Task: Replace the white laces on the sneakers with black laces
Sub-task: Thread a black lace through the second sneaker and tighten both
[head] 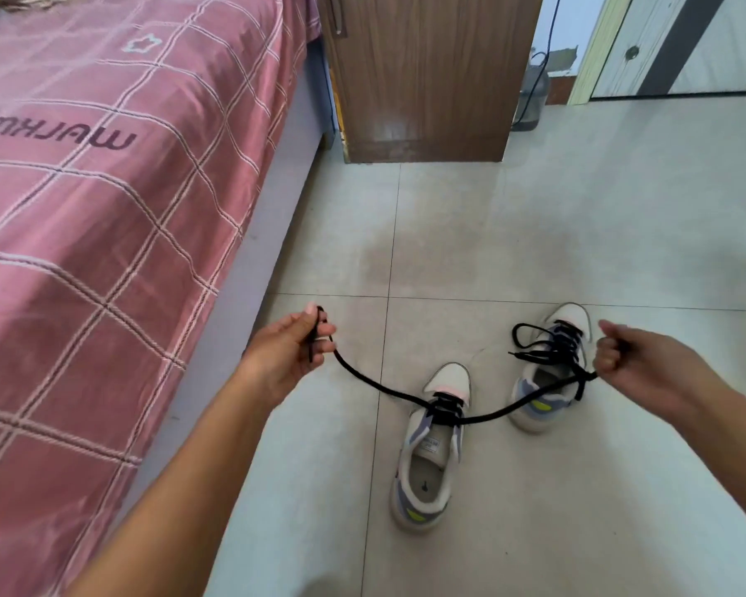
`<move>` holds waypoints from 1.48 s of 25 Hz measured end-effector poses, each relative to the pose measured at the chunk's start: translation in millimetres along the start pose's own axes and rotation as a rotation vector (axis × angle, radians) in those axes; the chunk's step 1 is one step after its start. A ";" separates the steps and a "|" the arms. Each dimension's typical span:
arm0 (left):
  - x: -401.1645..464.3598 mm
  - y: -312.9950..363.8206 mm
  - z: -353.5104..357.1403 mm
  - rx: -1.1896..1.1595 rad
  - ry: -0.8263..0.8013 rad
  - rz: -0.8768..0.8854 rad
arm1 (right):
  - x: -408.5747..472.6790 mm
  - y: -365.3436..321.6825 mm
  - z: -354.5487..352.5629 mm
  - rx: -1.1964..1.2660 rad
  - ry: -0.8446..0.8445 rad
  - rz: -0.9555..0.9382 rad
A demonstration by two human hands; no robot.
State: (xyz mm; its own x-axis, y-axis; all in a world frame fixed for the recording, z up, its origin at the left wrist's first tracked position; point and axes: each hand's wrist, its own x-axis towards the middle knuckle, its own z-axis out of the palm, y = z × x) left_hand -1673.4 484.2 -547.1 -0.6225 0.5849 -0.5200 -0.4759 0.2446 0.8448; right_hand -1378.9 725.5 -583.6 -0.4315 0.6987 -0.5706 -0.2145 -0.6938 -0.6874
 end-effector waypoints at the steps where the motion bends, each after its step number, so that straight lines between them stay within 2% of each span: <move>1: 8.3 -24.9 3.1 0.055 0.019 -0.101 | -4.6 19.8 -0.2 -0.099 0.024 0.096; 4: 16.9 -67.5 9.4 0.039 0.040 -0.299 | 1.2 66.7 -1.1 -0.274 0.096 0.200; 6: 17.9 -66.5 16.1 -0.052 0.013 -0.308 | 1.8 66.9 6.4 -0.288 0.059 0.188; 8: 16.8 -47.6 23.7 -0.116 -0.008 -0.197 | 3.1 52.5 18.5 -0.171 -0.014 0.118; 12: 8.9 0.6 28.4 -0.173 -0.114 0.171 | -13.1 2.0 48.6 -0.088 -0.165 -0.115; 14: 5.2 16.2 26.7 -0.148 -0.117 0.285 | -21.0 -12.5 58.5 -0.119 -0.161 -0.236; 16: 8.2 16.9 26.5 -0.131 -0.073 0.310 | -25.4 -12.9 64.6 -0.157 -0.121 -0.308; 19: 19.7 -17.2 33.7 -0.008 -0.011 0.193 | -19.3 28.2 55.6 -0.260 0.006 -0.234; 22: 25.1 -78.1 42.4 0.045 -0.007 -0.042 | -16.0 105.0 25.1 -0.326 0.106 0.099; 24: 26.3 -109.9 47.0 0.059 0.022 -0.133 | -18.7 142.3 13.6 -0.317 0.157 0.246; 30: 31.5 -148.8 53.2 0.277 0.010 -0.161 | -17.0 161.6 22.0 -0.363 0.158 0.235; 37: 29.2 -151.5 49.4 0.235 0.007 -0.191 | -15.7 164.4 27.6 -0.496 0.140 0.193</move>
State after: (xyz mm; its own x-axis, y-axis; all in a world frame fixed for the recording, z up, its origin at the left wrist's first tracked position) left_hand -1588.8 502.5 -684.0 -0.5398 0.5060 -0.6728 -0.4285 0.5228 0.7369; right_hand -1431.6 595.7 -675.2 -0.2941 0.6071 -0.7382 0.3105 -0.6698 -0.6745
